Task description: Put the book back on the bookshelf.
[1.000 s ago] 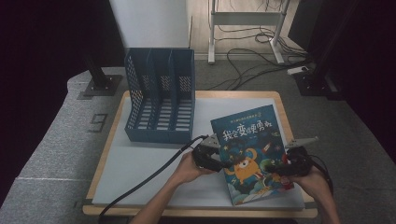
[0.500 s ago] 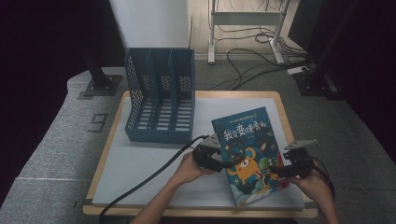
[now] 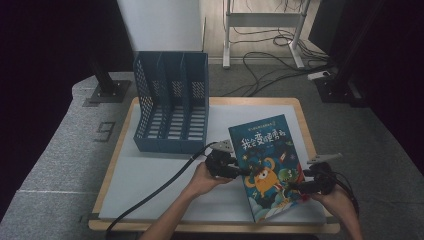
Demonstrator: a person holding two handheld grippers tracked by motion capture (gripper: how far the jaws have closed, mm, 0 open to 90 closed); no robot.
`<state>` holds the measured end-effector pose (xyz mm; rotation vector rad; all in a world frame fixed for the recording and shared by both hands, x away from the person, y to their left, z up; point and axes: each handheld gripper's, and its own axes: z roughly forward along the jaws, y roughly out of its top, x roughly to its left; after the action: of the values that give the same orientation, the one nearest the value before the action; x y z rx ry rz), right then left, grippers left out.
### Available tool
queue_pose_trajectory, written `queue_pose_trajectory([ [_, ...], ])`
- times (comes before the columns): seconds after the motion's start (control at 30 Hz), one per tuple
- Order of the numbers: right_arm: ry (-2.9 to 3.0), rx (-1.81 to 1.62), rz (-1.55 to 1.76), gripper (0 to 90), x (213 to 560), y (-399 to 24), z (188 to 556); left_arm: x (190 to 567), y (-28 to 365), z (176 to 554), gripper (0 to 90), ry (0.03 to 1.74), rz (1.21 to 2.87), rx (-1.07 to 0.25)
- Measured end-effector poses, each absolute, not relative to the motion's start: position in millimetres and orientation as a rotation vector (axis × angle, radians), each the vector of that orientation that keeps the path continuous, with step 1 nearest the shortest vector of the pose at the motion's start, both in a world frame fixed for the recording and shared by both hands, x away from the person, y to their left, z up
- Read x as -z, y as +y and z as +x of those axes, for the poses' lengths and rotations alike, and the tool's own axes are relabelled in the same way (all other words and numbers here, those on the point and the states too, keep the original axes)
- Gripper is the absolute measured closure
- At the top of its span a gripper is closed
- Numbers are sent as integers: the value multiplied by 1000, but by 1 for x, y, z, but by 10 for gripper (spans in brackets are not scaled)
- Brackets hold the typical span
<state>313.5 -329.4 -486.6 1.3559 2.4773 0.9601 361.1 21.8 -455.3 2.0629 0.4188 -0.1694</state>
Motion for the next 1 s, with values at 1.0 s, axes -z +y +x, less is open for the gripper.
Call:
queue_pose_trajectory([
  [1.0, 2373, -1186, 1187, 241, 465, -299, 325, 400, 43, 339, 785, 305, 2112, -150],
])
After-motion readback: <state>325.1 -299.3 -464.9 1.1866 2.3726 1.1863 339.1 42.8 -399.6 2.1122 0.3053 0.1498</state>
